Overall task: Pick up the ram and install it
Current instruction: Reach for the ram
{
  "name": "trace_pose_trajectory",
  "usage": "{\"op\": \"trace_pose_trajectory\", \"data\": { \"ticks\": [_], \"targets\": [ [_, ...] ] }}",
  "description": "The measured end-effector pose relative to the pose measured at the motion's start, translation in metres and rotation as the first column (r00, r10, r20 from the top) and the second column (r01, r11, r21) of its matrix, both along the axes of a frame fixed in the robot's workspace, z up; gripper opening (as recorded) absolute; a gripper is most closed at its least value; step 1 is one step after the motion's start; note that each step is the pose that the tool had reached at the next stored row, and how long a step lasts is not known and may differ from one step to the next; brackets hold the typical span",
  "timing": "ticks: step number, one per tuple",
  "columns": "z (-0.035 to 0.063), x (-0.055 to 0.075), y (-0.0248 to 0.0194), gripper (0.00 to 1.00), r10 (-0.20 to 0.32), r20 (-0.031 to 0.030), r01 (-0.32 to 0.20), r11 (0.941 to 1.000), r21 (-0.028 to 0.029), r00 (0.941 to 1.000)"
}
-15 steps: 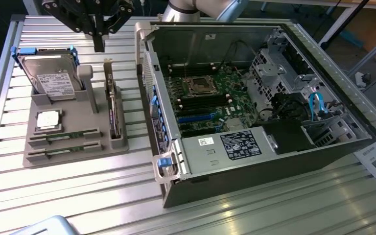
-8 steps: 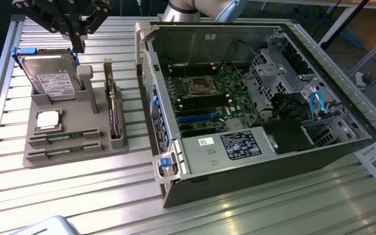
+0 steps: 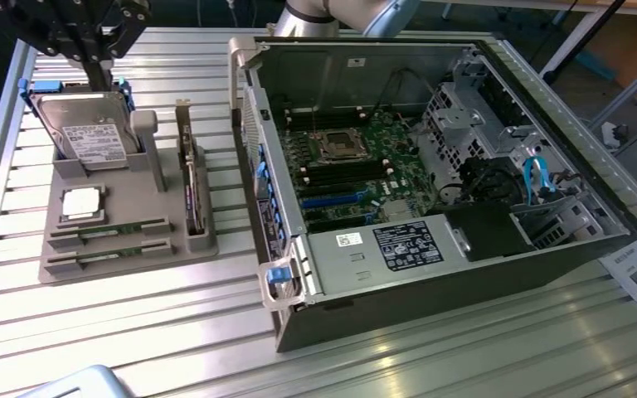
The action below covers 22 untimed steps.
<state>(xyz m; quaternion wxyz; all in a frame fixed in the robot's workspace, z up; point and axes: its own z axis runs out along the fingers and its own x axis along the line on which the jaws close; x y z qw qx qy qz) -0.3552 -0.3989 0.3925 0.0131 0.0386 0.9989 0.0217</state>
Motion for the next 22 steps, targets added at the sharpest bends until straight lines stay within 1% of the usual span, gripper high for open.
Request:
{"op": "trace_pose_trajectory", "data": {
  "ticks": [2, 4, 6, 13, 14, 17, 19, 21, 22],
  "targets": [
    [0.0, -0.011, 0.0, 0.1, 0.0, -0.0002, 0.0, 1.0, -0.0001, 1.0],
    [-0.0001, -0.018, 0.0, 0.1, 0.0, 0.0, 0.0, 1.0, 0.0, 1.0],
    [-0.0001, -0.023, 0.0, 0.1, 0.0, -0.0001, 0.0, 1.0, 0.0, 1.0],
    [0.0, -0.024, -0.0004, 0.1, 0.0, -0.0002, 0.0, 1.0, -0.0001, 1.0],
    [-0.0001, -0.024, -0.0022, 0.1, 0.0, -0.0001, 0.0, 1.0, 0.0, 1.0],
    [-0.0001, -0.024, -0.0106, 0.1, 0.0, -0.0001, 0.0, 1.0, 0.0, 1.0],
    [-0.0001, -0.024, -0.0175, 0.1, 0.0, -0.0001, 0.0, 1.0, 0.0, 1.0],
    [-0.0001, -0.025, -0.026, 0.1, 0.0, -0.0001, 0.0, 1.0, 0.0, 1.0],
    [-0.0001, -0.025, -0.0283, 0.1, 0.0, -0.0001, 0.0, 1.0, 0.0, 1.0]
  ]
}}
